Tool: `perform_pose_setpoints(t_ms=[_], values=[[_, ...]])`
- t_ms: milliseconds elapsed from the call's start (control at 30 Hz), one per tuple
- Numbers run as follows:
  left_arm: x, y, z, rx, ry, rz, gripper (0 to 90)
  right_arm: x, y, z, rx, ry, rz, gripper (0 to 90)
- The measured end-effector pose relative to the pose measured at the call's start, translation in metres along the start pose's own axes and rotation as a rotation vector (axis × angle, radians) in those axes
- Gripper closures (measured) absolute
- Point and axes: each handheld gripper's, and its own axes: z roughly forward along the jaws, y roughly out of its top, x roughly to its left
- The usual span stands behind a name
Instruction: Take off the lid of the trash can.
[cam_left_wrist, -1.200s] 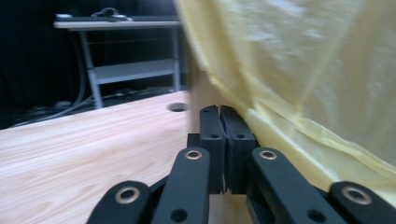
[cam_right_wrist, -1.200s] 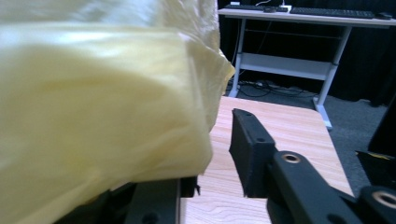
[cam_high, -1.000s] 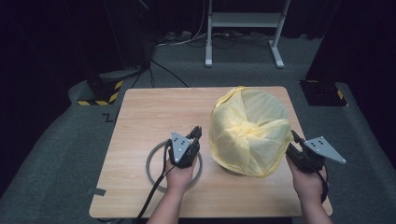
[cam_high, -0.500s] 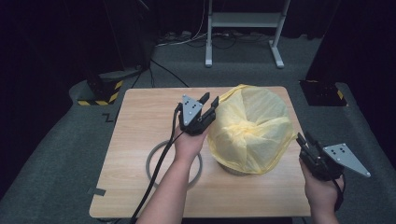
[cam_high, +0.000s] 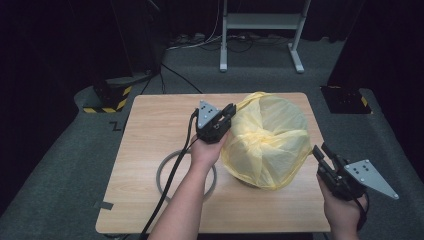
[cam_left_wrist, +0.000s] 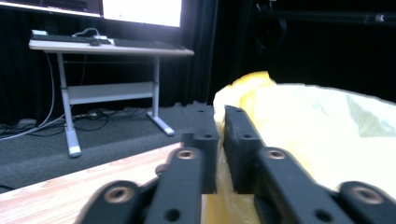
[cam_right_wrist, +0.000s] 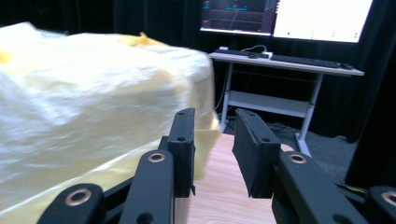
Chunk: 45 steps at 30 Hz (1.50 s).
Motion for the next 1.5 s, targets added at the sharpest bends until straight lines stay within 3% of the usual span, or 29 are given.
perform_pose_setpoints(t_ms=[100,200,300,400,533,667,867,900,1133,1300,1500], values=[[0.002,-0.002,-0.002,-0.008,0.028,0.009,89.1,0.006,-0.002,0.004,0.015,0.021,-0.007,71.1],[0.009,-0.006,-0.001,-0.01,0.032,-0.039,89.4,0.011,-0.004,0.009,0.035,0.035,-0.015,72.5],[0.014,-0.013,0.003,0.012,0.044,-0.057,89.5,0.012,-0.005,0.014,0.047,0.043,-0.017,74.3],[0.018,-0.023,0.009,0.043,0.033,-0.09,89.5,0.012,-0.005,0.019,0.059,0.057,-0.018,76.9],[0.017,-0.033,0.014,0.064,0.008,-0.111,89.5,0.013,-0.003,0.026,0.075,0.076,-0.029,89.9],[0.015,-0.043,0.011,0.068,0.007,-0.122,89.7,0.012,-0.004,0.034,0.102,0.078,-0.042,90.0],[0.0,-0.064,-0.009,0.068,0.041,-0.083,90.0,0.005,-0.012,0.047,0.144,0.064,-0.047,90.0],[-0.007,-0.069,-0.014,0.07,0.051,-0.058,90.0,0.004,-0.013,0.049,0.149,0.057,-0.052,90.0],[-0.033,-0.079,-0.032,0.055,0.041,-0.007,89.8,-0.012,-0.018,0.058,0.17,0.017,-0.051,90.0],[-0.043,-0.08,-0.037,0.056,0.056,0.017,89.6,-0.017,-0.012,0.045,0.136,-0.01,-0.045,89.9],[-0.046,-0.08,-0.037,0.058,0.085,0.052,89.2,-0.025,0.004,0.028,0.057,-0.024,-0.008,75.8]])
